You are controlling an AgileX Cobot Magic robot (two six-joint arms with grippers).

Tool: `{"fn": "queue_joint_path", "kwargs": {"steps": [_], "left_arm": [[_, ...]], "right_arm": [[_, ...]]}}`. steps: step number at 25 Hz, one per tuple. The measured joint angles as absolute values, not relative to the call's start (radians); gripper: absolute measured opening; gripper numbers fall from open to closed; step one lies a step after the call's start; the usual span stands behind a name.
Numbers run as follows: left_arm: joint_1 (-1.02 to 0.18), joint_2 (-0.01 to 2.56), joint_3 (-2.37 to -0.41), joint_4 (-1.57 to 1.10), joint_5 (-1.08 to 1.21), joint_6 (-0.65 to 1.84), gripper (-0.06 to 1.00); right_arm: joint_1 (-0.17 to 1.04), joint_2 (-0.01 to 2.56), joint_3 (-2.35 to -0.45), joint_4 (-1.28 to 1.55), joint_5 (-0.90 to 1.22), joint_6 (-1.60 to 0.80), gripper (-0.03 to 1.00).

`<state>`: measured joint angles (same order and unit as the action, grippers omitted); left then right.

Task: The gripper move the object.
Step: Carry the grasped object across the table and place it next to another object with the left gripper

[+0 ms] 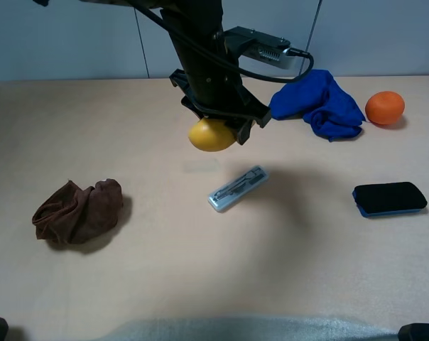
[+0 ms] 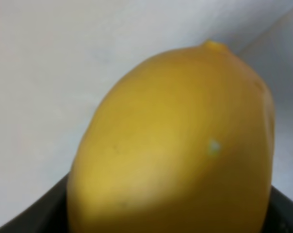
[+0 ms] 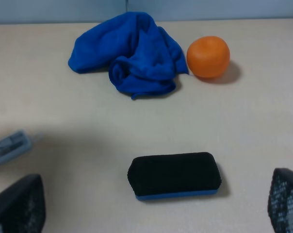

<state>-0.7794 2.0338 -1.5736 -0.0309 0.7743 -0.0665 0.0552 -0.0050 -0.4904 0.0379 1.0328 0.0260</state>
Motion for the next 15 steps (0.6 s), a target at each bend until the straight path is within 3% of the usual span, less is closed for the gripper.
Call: {"fn": "queue_joint_path", "kwargs": {"steps": [15], "left_arm": [[-0.886, 2.034, -1.574, 0.007, 0.698, -0.209, 0.63]], "right_arm": [[0.055, -0.005, -0.490, 0.038, 1.033, 0.026, 0.69]]}}
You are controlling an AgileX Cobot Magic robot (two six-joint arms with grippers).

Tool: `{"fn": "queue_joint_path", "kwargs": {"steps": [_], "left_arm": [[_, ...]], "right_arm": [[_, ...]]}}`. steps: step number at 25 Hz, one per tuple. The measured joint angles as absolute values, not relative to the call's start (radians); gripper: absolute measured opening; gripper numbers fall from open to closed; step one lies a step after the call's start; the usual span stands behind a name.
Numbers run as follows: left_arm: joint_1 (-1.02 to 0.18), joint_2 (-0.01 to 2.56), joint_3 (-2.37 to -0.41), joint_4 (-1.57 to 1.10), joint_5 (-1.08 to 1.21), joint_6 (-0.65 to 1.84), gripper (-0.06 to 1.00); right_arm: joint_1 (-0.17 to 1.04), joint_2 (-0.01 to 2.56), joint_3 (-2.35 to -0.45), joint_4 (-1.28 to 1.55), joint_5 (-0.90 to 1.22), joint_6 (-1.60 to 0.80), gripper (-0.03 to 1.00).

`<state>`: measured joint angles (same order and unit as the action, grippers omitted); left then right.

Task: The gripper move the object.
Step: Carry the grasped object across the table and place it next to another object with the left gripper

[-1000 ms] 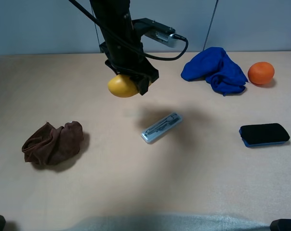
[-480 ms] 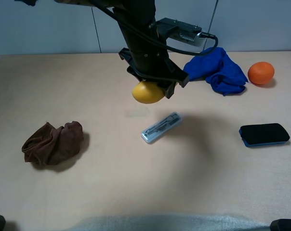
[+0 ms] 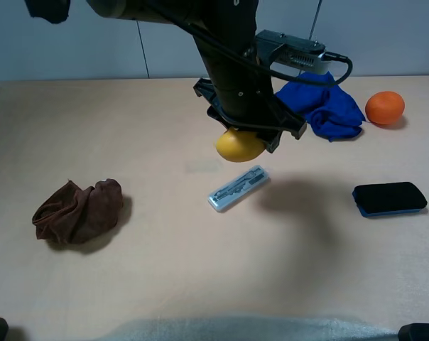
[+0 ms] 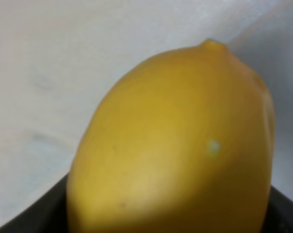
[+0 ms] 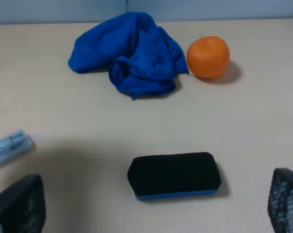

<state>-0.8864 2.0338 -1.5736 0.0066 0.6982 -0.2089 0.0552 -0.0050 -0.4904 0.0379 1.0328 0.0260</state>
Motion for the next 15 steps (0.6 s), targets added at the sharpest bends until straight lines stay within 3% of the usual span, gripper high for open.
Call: {"fn": "queue_joint_path", "kwargs": {"steps": [15], "left_arm": [[-1.003, 2.111, -1.574, 0.036, 0.695, -0.299, 0.63]], "right_arm": [[0.055, -0.005, -0.490, 0.038, 1.033, 0.026, 0.69]]}}
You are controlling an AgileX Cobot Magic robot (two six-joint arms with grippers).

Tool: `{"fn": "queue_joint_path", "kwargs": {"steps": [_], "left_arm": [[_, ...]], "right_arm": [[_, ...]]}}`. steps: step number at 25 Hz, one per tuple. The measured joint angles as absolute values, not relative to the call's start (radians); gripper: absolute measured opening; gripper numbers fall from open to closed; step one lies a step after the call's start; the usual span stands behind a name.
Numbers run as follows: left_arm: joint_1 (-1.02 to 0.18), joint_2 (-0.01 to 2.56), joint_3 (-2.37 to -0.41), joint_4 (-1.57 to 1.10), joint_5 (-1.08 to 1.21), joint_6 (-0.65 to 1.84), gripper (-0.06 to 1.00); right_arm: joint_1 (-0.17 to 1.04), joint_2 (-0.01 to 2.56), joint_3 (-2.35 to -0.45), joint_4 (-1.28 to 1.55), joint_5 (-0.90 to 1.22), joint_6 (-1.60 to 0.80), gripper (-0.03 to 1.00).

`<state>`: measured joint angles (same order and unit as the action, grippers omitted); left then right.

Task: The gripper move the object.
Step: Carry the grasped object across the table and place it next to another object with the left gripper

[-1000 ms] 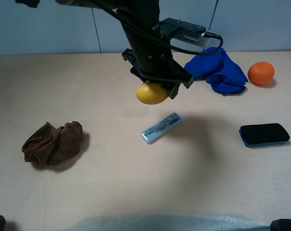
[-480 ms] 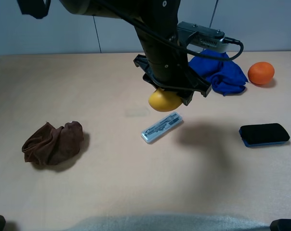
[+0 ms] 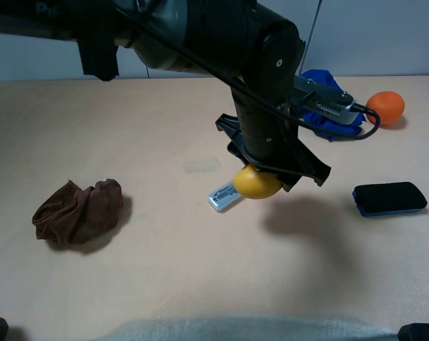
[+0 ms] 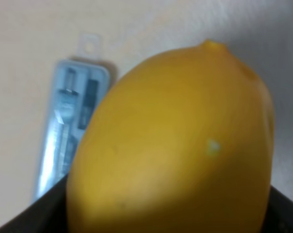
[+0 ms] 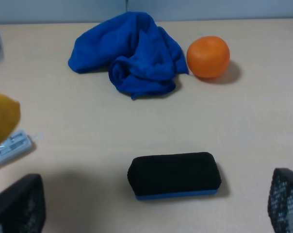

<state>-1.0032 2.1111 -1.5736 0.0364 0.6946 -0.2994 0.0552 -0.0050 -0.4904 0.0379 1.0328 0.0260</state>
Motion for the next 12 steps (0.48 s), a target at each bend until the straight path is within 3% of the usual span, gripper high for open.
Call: {"fn": "queue_joint_path", "kwargs": {"steps": [12], "left_arm": [[-1.016, 2.183, -1.574, 0.031, 0.708, -0.315, 0.63]], "right_arm": [[0.055, -0.005, -0.490, 0.038, 1.033, 0.026, 0.69]]}}
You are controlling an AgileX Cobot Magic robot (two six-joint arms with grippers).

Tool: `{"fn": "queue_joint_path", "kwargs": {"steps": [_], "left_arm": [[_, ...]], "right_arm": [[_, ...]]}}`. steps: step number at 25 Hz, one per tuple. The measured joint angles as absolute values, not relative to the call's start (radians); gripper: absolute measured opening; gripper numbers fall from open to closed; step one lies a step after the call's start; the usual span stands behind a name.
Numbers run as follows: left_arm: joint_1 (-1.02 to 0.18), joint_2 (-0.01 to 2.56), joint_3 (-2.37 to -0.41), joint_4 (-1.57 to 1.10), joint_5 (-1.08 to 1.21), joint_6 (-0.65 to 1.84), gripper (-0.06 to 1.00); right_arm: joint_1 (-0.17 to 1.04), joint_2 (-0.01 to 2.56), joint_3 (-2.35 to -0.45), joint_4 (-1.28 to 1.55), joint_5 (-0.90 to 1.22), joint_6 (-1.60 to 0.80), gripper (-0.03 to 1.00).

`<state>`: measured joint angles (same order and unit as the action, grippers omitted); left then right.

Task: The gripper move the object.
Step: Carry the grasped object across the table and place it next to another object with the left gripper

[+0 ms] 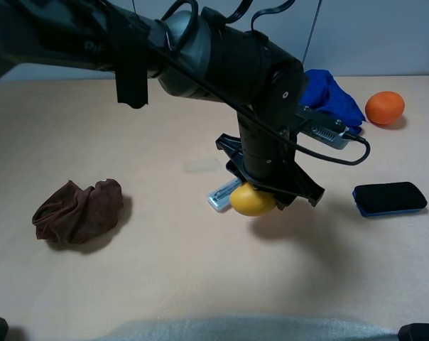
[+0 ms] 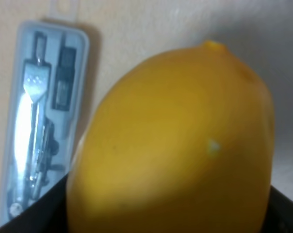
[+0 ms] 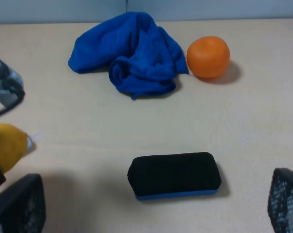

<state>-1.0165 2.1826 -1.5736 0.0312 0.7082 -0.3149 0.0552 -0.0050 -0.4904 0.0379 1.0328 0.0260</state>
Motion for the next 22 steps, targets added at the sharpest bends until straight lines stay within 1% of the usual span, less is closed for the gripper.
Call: {"fn": "queue_joint_path", "kwargs": {"steps": [22], "left_arm": [[-1.016, 2.252, -1.574, 0.006, 0.695, -0.303, 0.63]], "right_arm": [[0.055, -0.005, -0.490, 0.038, 1.033, 0.026, 0.69]]}}
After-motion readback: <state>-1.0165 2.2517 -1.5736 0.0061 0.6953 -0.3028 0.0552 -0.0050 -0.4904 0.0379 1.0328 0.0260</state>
